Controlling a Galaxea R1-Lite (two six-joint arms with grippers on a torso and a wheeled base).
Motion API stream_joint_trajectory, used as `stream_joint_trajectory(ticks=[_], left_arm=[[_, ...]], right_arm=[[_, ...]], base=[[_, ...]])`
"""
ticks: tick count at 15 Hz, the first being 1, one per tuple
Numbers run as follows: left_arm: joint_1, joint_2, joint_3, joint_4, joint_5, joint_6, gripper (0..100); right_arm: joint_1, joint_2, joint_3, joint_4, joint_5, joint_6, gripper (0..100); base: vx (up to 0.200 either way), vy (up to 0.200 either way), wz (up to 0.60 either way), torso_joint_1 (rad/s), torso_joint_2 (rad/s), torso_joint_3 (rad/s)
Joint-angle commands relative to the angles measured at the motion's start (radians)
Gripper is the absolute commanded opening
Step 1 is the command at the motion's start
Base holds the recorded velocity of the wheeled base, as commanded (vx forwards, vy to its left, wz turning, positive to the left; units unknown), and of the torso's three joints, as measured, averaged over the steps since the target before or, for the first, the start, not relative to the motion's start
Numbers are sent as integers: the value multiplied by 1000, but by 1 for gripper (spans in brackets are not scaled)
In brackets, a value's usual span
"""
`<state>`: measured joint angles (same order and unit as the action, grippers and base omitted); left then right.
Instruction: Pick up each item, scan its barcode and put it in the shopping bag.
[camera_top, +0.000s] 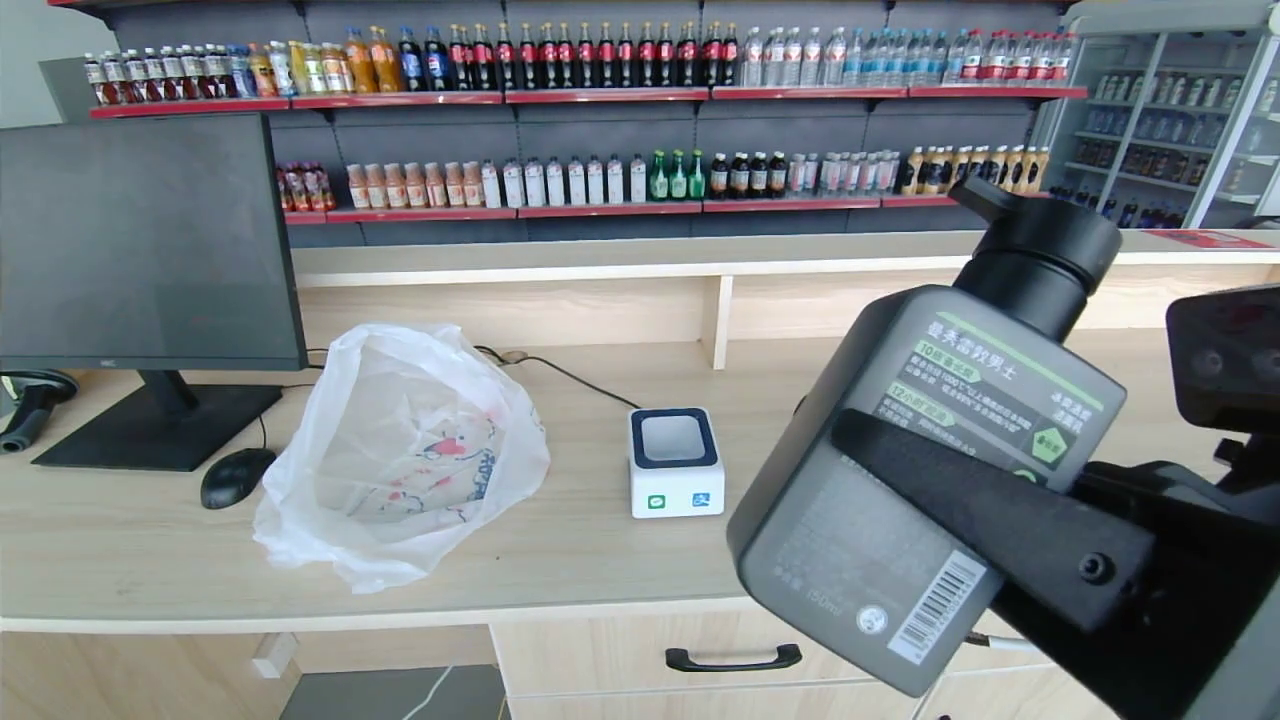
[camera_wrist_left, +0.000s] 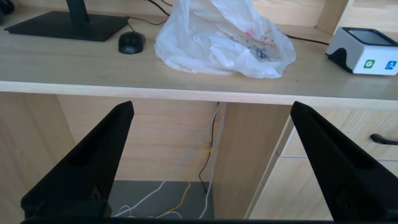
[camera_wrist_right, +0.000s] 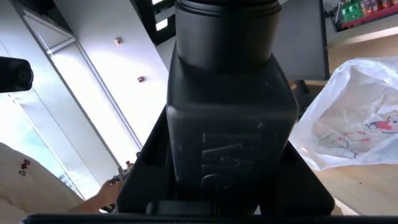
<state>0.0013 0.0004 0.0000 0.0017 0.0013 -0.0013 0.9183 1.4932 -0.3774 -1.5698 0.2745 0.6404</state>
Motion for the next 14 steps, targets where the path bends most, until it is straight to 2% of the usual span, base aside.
stream_joint_trajectory(ticks=[1, 8, 11, 13, 14], left_arm=[[0, 0, 0, 0, 0, 0, 100], [0, 0, 0, 0, 0, 0, 100], [-1, 0, 0, 0, 0, 0, 100], [0, 0, 0, 0, 0, 0, 100], [0, 0, 0, 0, 0, 0, 100]], right_arm=[[1, 4, 2, -1, 25, -27, 0], [-4, 9, -26, -1, 26, -36, 0], [-50, -2, -37, -1, 32, -50, 0], [-130, -7, 9, -1, 31, -99, 0], [-199, -1, 11, -1, 38, -140, 0]], base=[[0, 0, 0, 0, 0, 0], [0, 0, 0, 0, 0, 0], [0, 0, 0, 0, 0, 0], [0, 0, 0, 0, 0, 0], [0, 0, 0, 0, 0, 0]])
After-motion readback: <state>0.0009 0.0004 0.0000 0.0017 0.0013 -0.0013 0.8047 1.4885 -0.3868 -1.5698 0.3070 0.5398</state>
